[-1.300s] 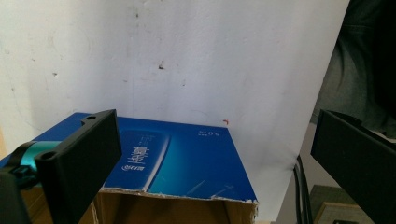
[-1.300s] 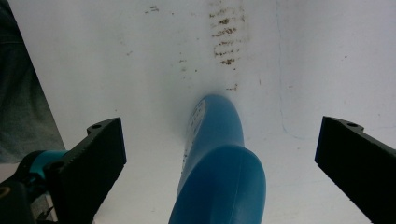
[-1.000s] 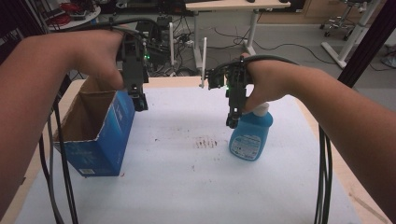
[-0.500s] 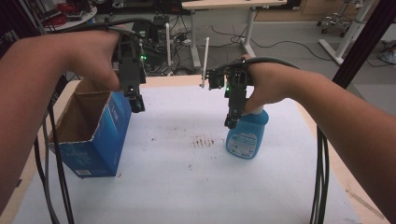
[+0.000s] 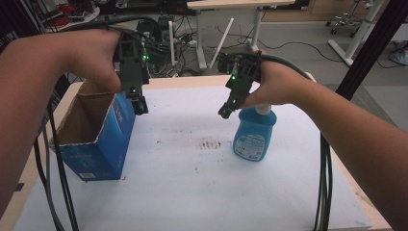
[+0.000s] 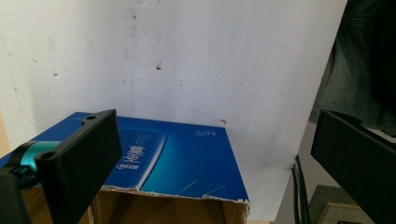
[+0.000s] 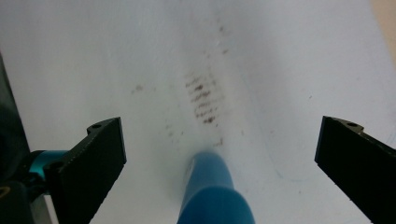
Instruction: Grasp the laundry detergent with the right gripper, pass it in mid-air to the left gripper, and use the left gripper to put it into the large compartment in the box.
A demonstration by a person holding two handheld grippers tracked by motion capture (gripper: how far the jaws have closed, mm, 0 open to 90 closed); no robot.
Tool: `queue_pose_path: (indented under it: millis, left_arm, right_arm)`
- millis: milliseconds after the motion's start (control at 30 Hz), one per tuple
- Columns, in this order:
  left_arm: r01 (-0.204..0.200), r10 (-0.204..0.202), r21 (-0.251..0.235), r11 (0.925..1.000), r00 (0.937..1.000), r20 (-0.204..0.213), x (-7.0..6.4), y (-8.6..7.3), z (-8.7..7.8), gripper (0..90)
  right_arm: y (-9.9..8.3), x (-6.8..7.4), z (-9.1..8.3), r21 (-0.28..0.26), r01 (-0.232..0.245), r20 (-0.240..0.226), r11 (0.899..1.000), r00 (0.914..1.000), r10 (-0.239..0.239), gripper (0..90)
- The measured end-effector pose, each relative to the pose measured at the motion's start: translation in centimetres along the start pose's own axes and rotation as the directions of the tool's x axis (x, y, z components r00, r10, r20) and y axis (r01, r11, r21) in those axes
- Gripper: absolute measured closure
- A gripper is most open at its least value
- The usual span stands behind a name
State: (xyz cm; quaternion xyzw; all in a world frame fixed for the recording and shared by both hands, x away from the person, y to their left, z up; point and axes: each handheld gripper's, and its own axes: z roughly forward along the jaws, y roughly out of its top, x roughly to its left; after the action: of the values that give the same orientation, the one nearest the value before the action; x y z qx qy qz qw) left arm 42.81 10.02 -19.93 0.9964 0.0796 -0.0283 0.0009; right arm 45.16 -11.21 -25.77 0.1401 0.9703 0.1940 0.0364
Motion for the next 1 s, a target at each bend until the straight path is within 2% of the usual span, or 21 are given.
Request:
queue_pose_path:
  millis: [67, 133, 200, 267, 400, 433, 500, 533, 567, 600, 667, 700, 767, 833, 867, 900, 933, 967, 1000]
  left_arm:
    - [0.004, -0.004, 0.0, 1.0, 1.0, -0.001, -0.1, -0.1, 0.0, 1.6]
    - [0.002, -0.002, 0.003, 1.0, 1.0, -0.001, -0.1, -0.2, 0.0, 1.6]
    - [0.006, -0.006, 0.003, 1.0, 1.0, -0.001, -0.1, -0.3, -0.1, 1.6]
    - [0.006, -0.006, 0.006, 1.0, 1.0, -0.002, -0.2, -0.4, -0.2, 1.7]
    - [0.012, -0.012, 0.007, 0.9999, 0.9999, -0.004, -0.4, -0.5, -0.2, 1.6]
    - [0.01, -0.01, 0.007, 0.9999, 0.9999, -0.005, -0.4, -0.5, -0.2, 1.7]
    - [0.011, -0.011, 0.013, 0.9999, 0.9999, -0.005, -0.4, -0.5, -0.2, 1.6]
    - [0.011, -0.011, 0.013, 0.9999, 0.9999, -0.005, -0.4, -0.5, -0.2, 1.6]
    - [0.01, -0.01, 0.011, 0.9999, 0.9999, -0.004, -0.5, -0.4, -0.2, 1.6]
    - [0.011, -0.011, 0.013, 0.9999, 0.9999, -0.005, -0.5, -0.3, -0.2, 1.6]
    - [0.011, -0.011, 0.013, 0.9999, 0.9999, -0.004, -0.6, -0.2, -0.2, 1.6]
    - [0.005, -0.005, 0.013, 0.9999, 1.0, -0.005, -0.6, 0.0, -0.2, 1.7]
    - [0.006, -0.006, 0.011, 0.9999, 1.0, -0.004, -0.7, 0.2, -0.2, 1.7]
    - [0.002, -0.002, 0.012, 0.9999, 1.0, -0.005, -0.8, 0.4, -0.2, 1.6]
    - [0.002, -0.002, 0.011, 0.9999, 1.0, -0.003, -0.8, 0.5, -0.2, 1.6]
    - [0.002, -0.002, 0.009, 1.0, 1.0, -0.005, -0.9, 0.6, -0.2, 1.6]
    - [-0.001, 0.001, 0.011, 0.9999, 1.0, -0.003, -0.9, 0.7, -0.2, 1.7]
    - [-0.001, 0.001, 0.011, 0.9999, 1.0, -0.003, -0.9, 0.7, -0.2, 1.7]
    - [-0.003, 0.003, 0.014, 0.9999, 1.0, -0.004, -0.9, 0.8, -0.2, 1.6]
  right_arm:
    - [-0.1, -0.4, -0.4, -0.066, -0.047, 0.023, 0.997, 0.9986, 0.049, 0.9]
    - [-0.3, -0.8, -0.9, -0.129, -0.097, 0.048, 0.987, 0.9934, 0.104, 0.9]
    - [-0.5, -1.2, -1.5, -0.189, -0.171, 0.063, 0.967, 0.9807, 0.185, 0.9]
    - [-1.0, -1.8, -2.0, -0.245, -0.221, 0.078, 0.944, 0.9659, 0.247, 0.9]
    - [-2.6, -2.8, -2.9, -0.312, -0.278, 0.102, 0.909, 0.941, 0.323, 0.9]
    - [-3.1, -3.1, -3.2, -0.33, -0.284, 0.093, 0.9, 0.9393, 0.33, 0.9]
    - [-4.2, -3.5, -3.7, -0.35, -0.31, 0.088, 0.884, 0.9286, 0.36, 0.9]
    - [-4.2, -3.5, -3.7, -0.35, -0.31, 0.088, 0.884, 0.9286, 0.36, 0.9]
    - [-4.8, -3.7, -3.9, -0.357, -0.318, 0.086, 0.879, 0.9252, 0.37, 0.9]
    - [-5.6, -3.8, -4.1, -0.367, -0.329, 0.083, 0.87, 0.9199, 0.383, 0.9]
    - [-6.7, -3.9, -4.5, -0.376, -0.343, 0.086, 0.861, 0.9121, 0.401, 0.9]
    - [-8.2, -4.0, -4.8, -0.387, -0.358, 0.082, 0.85, 0.9046, 0.418, 0.9]
    - [-9.4, -4.0, -5.0, -0.399, -0.376, 0.073, 0.836, 0.896, 0.438, 0.9]
    - [-10.7, -4.0, -5.3, -0.41, -0.386, 0.075, 0.826, 0.8888, 0.452, 0.9]
    - [-10.7, -4.0, -5.3, -0.41, -0.386, 0.075, 0.826, 0.8888, 0.452, 0.9]
    - [-11.9, -3.8, -5.6, -0.418, -0.398, 0.07, 0.817, 0.8824, 0.465, 0.9]
    - [-12.5, -3.7, -5.7, -0.423, -0.401, 0.07, 0.812, 0.8794, 0.471, 0.9]
    - [-12.5, -3.7, -5.7, -0.423, -0.401, 0.07, 0.812, 0.8794, 0.471, 0.9]
    - [-13.7, -3.5, -6.0, -0.43, -0.404, 0.07, 0.807, 0.8766, 0.476, 0.9]
